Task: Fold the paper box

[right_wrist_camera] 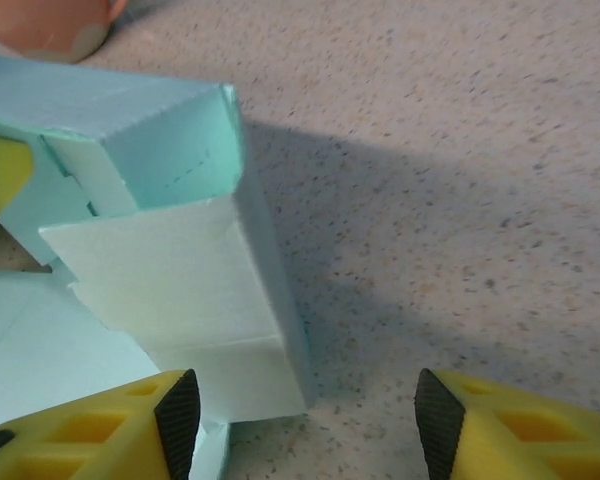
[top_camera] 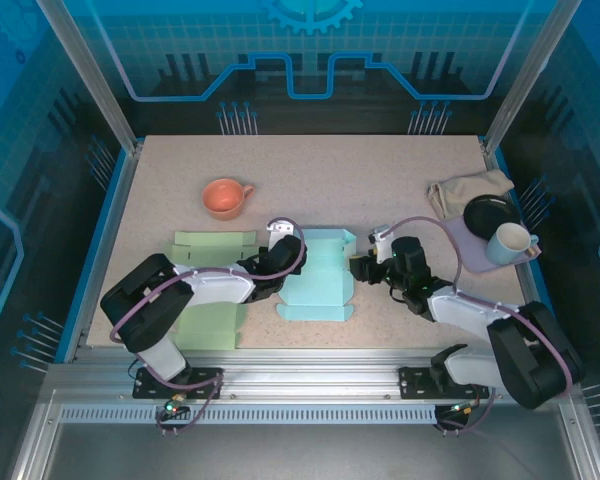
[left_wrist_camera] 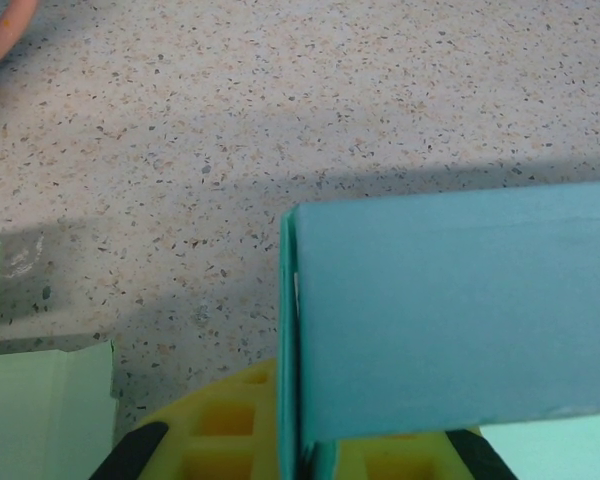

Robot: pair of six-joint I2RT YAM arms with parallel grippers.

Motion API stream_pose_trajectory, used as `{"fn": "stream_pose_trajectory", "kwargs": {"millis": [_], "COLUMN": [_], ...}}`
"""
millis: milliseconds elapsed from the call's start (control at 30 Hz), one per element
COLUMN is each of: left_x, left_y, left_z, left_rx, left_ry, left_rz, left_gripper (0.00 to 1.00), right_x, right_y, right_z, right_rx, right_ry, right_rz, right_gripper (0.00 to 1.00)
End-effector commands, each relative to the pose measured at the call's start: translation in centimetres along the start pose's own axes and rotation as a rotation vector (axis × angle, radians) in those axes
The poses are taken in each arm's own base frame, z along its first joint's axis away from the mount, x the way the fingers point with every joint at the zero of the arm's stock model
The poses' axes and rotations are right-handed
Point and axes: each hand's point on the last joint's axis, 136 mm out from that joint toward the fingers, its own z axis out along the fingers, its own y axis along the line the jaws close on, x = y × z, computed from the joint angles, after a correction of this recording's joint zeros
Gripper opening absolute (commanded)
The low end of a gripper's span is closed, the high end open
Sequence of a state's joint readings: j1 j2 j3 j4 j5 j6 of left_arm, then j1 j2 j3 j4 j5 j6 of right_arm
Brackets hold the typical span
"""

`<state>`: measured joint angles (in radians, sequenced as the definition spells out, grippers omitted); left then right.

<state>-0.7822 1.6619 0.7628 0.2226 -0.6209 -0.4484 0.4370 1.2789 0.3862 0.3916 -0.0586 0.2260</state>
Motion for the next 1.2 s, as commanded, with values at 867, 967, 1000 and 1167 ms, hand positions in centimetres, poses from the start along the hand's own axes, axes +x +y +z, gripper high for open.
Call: {"fn": "stream_pose_trajectory", "kwargs": {"millis": [867, 967, 1000, 1167], "left_x": [1.2, 1.0, 0.8, -0.1], "left_y": [1.1, 2.1, 2.4, 3.3], "left_z": [0.3, 0.4, 0.4, -0.2], "left_rx": [-0.015, -0.035, -0.039, -0.033], "left_ry": [0.048, 0.043, 0.04, 0.013], "left_rz": [0.063, 0.055, 0.053, 0.045], "left_gripper": [0.07, 0.07, 0.07, 0.07], "right_x": [-0.6, -0.8, -0.8, -0.9], "right_y": [6.9, 6.2, 6.0, 4.9], "right_z": [1.6, 0.4, 0.1, -1.1], "right_rx": [-0.209, -0.167, -0.157, -0.086], "right_ry": [-0.044, -0.054, -0.053, -0.036], "right_rz": [-0.254, -0.232, -0.222, -0.152], "right_gripper": [0.56, 0.59, 0.59, 0.64]}}
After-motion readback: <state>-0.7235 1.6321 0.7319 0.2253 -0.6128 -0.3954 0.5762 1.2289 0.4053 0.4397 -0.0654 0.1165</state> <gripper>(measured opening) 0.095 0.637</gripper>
